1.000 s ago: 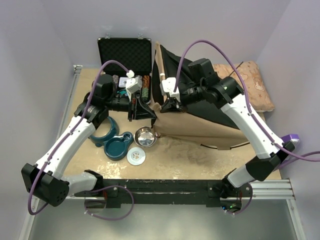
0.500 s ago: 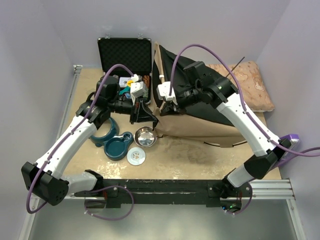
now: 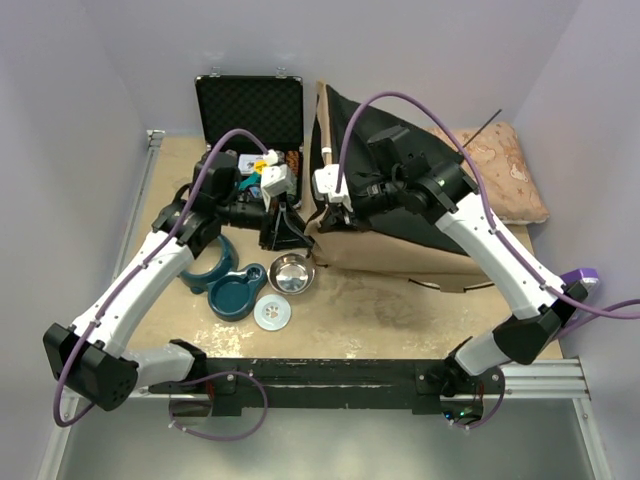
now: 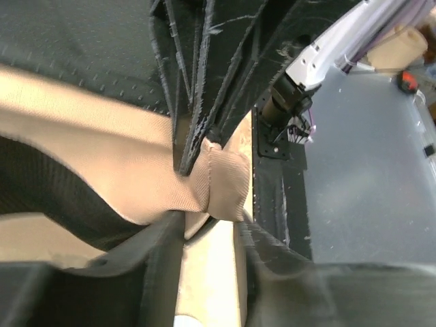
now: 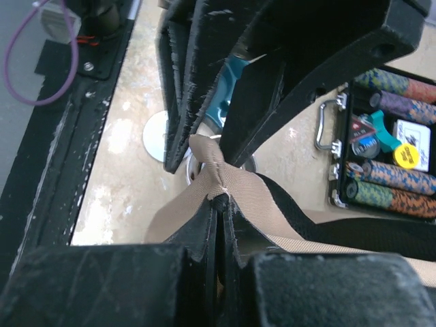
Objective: Set up the pet tent
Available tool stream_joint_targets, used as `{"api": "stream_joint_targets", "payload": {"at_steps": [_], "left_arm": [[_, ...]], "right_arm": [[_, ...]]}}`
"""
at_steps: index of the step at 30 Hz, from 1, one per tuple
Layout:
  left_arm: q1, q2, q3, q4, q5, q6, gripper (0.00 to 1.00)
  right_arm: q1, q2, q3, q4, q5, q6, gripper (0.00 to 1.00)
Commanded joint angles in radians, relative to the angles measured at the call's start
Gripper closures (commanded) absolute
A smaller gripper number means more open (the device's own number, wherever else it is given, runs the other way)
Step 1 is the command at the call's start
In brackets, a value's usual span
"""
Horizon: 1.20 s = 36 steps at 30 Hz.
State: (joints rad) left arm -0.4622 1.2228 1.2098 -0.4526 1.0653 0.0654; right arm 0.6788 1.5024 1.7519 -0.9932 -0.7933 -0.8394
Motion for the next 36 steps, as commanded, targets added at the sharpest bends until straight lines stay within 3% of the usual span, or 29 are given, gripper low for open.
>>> {"api": "stream_joint_targets", "payload": {"at_steps": [1, 2, 5, 13, 17, 21, 23, 25, 30, 31, 36], "left_arm": [[0.069, -0.046, 0.039, 0.038, -0.007, -0.002, 0.54], [0.1, -0.063, 0.031, 0.058, -0.001, -0.018, 0.44], [0.174, -0.109, 0.002, 0.123, -0.017, -0.056, 0.29], [0.151, -0.129, -0.058, 0.319, -0.099, -0.136, 0.19], [0.112, -0.082, -0.021, 0.371, -0.128, -0.125, 0.23], [0.114, -0.019, 0.026, 0.326, -0.18, -0.07, 0.57], [0.141, 0.001, 0.037, 0.312, -0.208, -0.072, 0.63], [0.192, 0.015, 0.033, 0.334, -0.194, -0.098, 0.64], [0.287, 0.063, 0.034, 0.374, -0.249, -0.11, 0.65], [0.309, 0.079, 0.033, 0.377, -0.229, -0.108, 0.66], [0.398, 0.129, 0.03, 0.351, -0.176, -0.07, 0.66]], "right_arm": [[0.011, -0.05, -0.031, 0.154, 0.086, 0.232, 1.0], [0.011, -0.068, -0.048, 0.203, 0.097, 0.256, 1.0], [0.011, -0.102, -0.078, 0.295, 0.111, 0.307, 1.0], [0.011, -0.031, -0.028, 0.399, 0.125, 0.414, 1.0], [0.011, 0.004, 0.024, 0.427, 0.117, 0.441, 0.97], [0.011, 0.021, 0.069, 0.43, 0.102, 0.459, 0.8], [0.011, 0.002, 0.081, 0.424, 0.109, 0.47, 0.56], [0.008, -0.024, 0.089, 0.416, 0.144, 0.485, 0.38], [-0.125, -0.088, 0.112, 0.43, 0.14, 0.566, 0.16], [-0.168, -0.091, 0.133, 0.424, 0.126, 0.583, 0.08], [-0.356, -0.077, 0.218, 0.36, 0.112, 0.593, 0.01]]}}
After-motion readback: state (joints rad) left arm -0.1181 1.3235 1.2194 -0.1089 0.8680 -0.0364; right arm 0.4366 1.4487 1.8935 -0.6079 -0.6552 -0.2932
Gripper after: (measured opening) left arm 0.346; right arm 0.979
